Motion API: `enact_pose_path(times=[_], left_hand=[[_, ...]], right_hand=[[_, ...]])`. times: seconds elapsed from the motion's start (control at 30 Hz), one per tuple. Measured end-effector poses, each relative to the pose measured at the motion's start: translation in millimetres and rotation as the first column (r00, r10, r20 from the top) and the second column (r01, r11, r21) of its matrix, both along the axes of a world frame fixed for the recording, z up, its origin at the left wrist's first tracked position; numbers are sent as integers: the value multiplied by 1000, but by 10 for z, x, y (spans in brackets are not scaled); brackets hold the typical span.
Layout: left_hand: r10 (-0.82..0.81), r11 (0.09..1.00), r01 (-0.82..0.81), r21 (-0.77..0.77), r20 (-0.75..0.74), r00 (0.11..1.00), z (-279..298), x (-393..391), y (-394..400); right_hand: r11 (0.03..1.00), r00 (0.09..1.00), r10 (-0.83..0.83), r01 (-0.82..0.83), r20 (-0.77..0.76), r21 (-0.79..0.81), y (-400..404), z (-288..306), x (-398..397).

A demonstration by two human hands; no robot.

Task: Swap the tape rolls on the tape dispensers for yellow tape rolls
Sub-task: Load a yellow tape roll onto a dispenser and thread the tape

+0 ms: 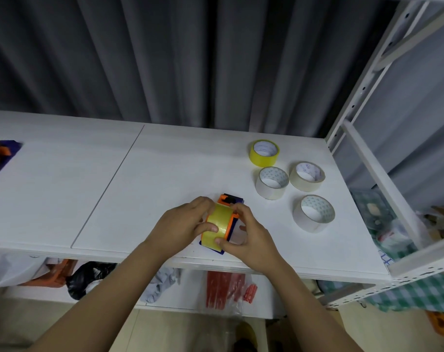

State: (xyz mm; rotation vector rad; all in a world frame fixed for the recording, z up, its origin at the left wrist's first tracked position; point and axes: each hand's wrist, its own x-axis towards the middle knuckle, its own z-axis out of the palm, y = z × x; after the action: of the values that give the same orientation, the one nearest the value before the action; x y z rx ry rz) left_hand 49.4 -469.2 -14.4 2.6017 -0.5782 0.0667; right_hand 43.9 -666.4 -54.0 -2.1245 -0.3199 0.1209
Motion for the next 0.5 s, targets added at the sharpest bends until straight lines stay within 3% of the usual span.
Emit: enact_pose_path(times=[0.3, 0.5], left_hand=[[16, 998, -19, -54, -47, 999, 56, -6, -17], [2, 989, -27, 143, 173, 985, 131, -59, -47]], right_hand=[[1000, 1000, -19, 19, -8, -23, -7, -9, 16], [999, 999, -36, 36, -8, -40, -1, 17, 9]])
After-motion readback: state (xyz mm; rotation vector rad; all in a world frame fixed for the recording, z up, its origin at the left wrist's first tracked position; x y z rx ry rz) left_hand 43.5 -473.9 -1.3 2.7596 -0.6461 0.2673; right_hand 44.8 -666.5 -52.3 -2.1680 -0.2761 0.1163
